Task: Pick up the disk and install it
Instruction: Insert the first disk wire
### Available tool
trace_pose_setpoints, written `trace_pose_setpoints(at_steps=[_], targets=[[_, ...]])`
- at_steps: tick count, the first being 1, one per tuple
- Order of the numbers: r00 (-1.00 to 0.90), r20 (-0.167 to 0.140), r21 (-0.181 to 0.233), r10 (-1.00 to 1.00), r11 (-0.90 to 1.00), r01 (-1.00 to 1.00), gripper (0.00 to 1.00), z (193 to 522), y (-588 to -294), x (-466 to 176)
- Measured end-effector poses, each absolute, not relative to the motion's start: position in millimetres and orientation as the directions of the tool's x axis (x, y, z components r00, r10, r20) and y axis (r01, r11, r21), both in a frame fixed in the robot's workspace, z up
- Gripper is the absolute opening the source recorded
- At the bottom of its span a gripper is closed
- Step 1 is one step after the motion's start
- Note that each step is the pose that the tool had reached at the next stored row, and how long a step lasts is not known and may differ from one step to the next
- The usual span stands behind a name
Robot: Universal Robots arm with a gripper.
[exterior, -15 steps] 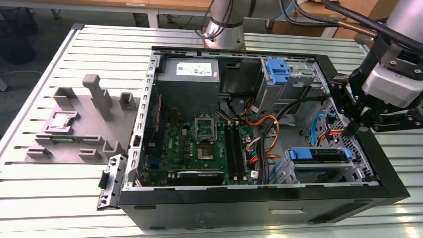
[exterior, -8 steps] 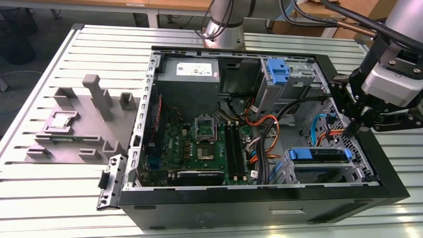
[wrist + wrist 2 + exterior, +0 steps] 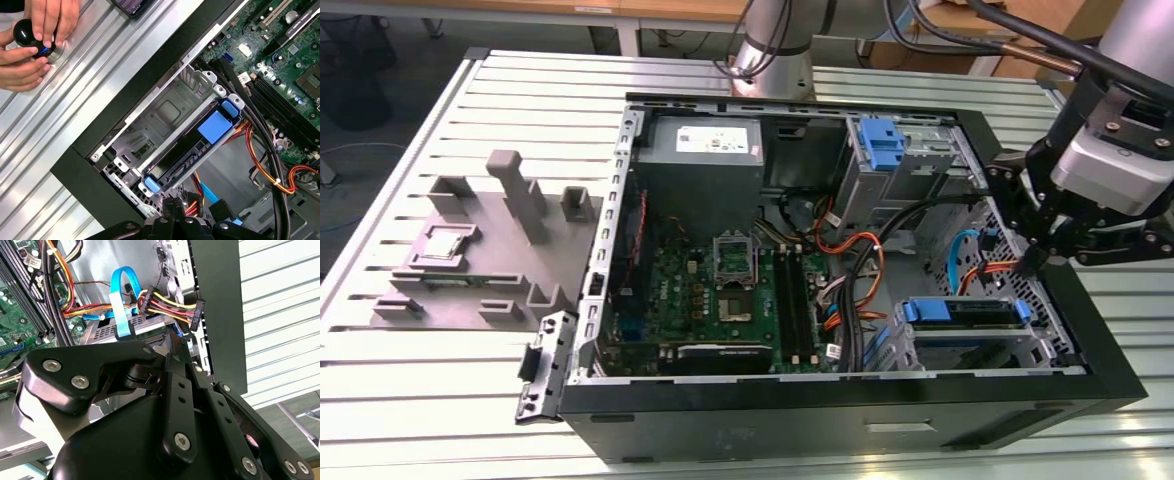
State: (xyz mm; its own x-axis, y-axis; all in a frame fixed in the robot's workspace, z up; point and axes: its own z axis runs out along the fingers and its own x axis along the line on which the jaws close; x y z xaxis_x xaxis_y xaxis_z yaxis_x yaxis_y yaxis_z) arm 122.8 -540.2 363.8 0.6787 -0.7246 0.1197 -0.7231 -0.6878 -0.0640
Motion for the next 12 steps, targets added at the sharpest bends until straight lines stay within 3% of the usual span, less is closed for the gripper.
trace_pose_setpoints(at_steps=[12], targets=[[0.678, 0.126, -0.070, -0.725, -0.688, -0.723, 0.10, 362.5, -535.4, 131.4]])
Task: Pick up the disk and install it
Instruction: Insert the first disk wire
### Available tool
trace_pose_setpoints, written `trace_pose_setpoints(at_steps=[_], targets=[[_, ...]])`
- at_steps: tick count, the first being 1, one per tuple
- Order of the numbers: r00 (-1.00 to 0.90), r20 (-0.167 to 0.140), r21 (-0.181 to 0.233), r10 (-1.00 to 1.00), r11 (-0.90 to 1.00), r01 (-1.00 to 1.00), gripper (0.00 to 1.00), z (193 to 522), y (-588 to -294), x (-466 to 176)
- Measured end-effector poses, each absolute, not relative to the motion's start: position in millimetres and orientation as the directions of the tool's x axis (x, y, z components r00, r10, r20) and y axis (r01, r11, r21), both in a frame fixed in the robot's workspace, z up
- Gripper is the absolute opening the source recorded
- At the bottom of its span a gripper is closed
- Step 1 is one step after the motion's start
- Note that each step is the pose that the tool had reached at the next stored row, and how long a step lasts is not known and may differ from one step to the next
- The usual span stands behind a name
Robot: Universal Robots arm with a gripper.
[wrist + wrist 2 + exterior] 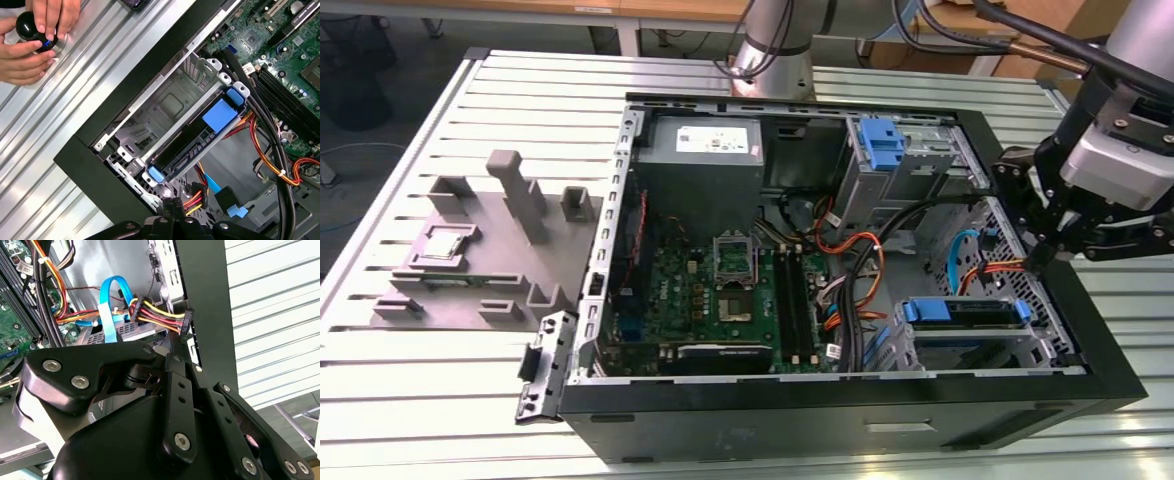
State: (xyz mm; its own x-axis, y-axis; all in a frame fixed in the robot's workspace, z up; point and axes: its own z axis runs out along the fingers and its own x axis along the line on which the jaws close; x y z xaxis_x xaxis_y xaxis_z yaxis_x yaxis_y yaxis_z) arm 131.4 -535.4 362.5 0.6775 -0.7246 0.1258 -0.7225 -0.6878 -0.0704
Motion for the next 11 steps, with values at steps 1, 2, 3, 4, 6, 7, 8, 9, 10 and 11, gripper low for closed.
trace_pose_setpoints(at_steps=[1, 2, 3, 4, 6, 7, 8, 9, 10, 11], targets=[[0.678, 0.126, -0.071, -0.725, -0.688, -0.722, 0.10, 362.1, -534.8, 132.1], [0.677, 0.126, -0.071, -0.725, -0.688, -0.723, 0.10, 361.8, -534.0, 132.3], [0.677, 0.126, -0.071, -0.725, -0.688, -0.723, 0.10, 361.5, -533.1, 132.7], [0.678, 0.126, -0.071, -0.725, -0.688, -0.722, 0.10, 361.2, -531.9, 133.1], [0.678, 0.126, -0.071, -0.725, -0.688, -0.722, 0.10, 360.8, -530.4, 134.4], [0.678, 0.126, -0.071, -0.725, -0.688, -0.722, 0.10, 360.6, -529.8, 135.3], [0.678, 0.126, -0.071, -0.725, -0.688, -0.722, 0.10, 360.3, -529.5, 136.1], [0.678, 0.126, -0.071, -0.725, -0.688, -0.722, 0.10, 360.1, -529.2, 136.9], [0.678, 0.126, -0.071, -0.725, -0.688, -0.722, 0.10, 359.8, -528.9, 137.6], [0.677, 0.127, -0.070, -0.725, -0.688, -0.722, 0.10, 359.5, -528.7, 138.3]])
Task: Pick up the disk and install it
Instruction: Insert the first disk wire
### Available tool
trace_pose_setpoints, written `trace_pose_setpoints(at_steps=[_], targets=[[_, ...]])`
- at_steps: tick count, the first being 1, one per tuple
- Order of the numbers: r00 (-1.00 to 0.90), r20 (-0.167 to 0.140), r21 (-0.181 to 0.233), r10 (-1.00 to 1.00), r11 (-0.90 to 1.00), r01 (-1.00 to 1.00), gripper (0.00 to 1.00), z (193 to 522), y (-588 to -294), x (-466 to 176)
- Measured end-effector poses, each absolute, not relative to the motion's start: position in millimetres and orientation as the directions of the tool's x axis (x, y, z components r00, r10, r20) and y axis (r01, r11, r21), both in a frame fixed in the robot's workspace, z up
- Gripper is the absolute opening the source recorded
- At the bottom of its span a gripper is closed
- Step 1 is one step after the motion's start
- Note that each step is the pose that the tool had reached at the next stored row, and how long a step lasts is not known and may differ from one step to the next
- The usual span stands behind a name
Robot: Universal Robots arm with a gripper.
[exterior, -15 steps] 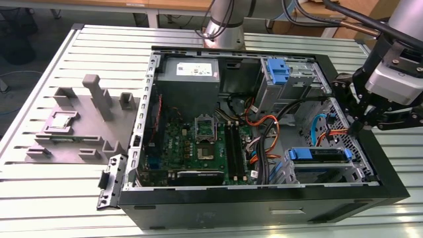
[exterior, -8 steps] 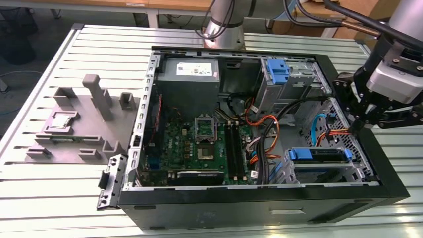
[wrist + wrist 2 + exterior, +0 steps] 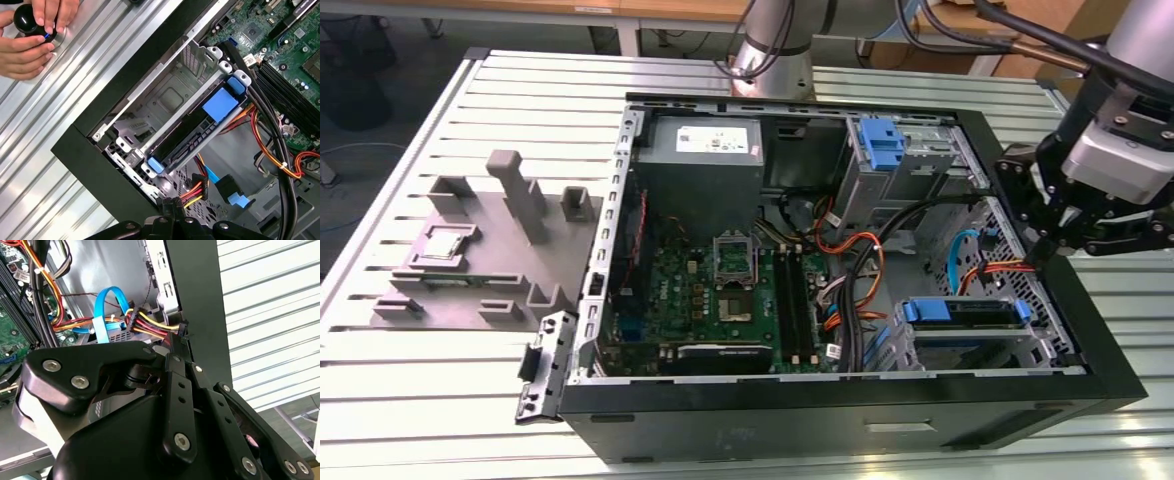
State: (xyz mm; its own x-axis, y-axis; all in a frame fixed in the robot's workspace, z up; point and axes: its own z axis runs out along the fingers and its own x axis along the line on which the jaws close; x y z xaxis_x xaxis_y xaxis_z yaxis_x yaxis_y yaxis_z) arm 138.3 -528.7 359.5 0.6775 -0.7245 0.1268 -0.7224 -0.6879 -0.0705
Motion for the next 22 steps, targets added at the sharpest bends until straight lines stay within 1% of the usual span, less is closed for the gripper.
trace_pose_setpoints(at_steps=[2, 3, 4, 5, 22], targets=[[0.677, 0.129, -0.070, -0.724, -0.688, -0.722, 0.11, 358.9, -528.3, 139.4], [0.677, 0.130, -0.070, -0.724, -0.688, -0.722, 0.17, 358.7, -528.2, 139.9], [0.678, 0.131, -0.069, -0.724, -0.688, -0.722, 0.17, 358.5, -528.2, 140.2], [0.679, 0.132, -0.069, -0.722, -0.690, -0.720, 0.24, 358.2, -528.2, 140.6], [0.705, 0.135, -0.067, -0.697, -0.716, -0.695, 0.24, 357.8, -527.8, 143.6]])
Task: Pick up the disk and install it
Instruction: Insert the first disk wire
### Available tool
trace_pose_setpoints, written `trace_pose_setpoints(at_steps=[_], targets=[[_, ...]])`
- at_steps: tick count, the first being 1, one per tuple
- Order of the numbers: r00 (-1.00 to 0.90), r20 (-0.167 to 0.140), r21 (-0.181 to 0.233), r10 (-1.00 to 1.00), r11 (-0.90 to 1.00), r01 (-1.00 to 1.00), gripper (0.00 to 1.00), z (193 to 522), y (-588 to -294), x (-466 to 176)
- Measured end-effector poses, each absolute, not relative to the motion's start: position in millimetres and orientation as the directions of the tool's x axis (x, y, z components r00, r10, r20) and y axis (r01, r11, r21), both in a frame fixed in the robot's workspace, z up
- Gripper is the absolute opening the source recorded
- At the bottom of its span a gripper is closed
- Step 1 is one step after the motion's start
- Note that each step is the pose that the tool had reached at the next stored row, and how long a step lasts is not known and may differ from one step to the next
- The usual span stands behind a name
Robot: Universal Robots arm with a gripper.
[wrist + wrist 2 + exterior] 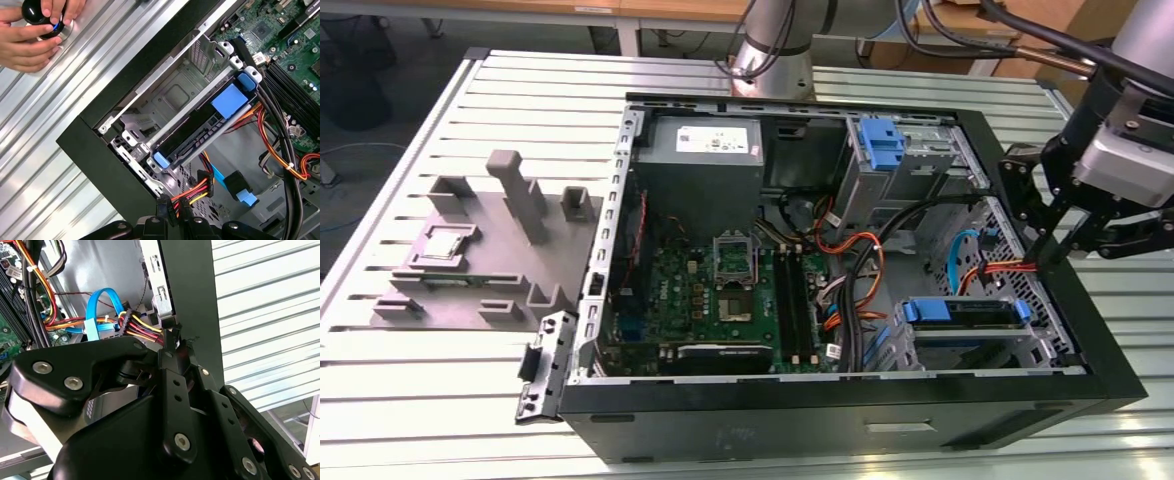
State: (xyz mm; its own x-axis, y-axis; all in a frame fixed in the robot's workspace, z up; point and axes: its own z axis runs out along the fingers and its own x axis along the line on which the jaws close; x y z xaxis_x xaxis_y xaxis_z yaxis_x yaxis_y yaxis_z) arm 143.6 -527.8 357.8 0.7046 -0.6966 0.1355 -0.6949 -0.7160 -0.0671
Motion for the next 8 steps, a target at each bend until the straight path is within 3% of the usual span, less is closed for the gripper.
trace_pose_setpoints(at_steps=[8], targets=[[0.742, 0.147, -0.055, -0.654, -0.754, -0.654, 0.24, 357.8, -527.8, 143.6]])
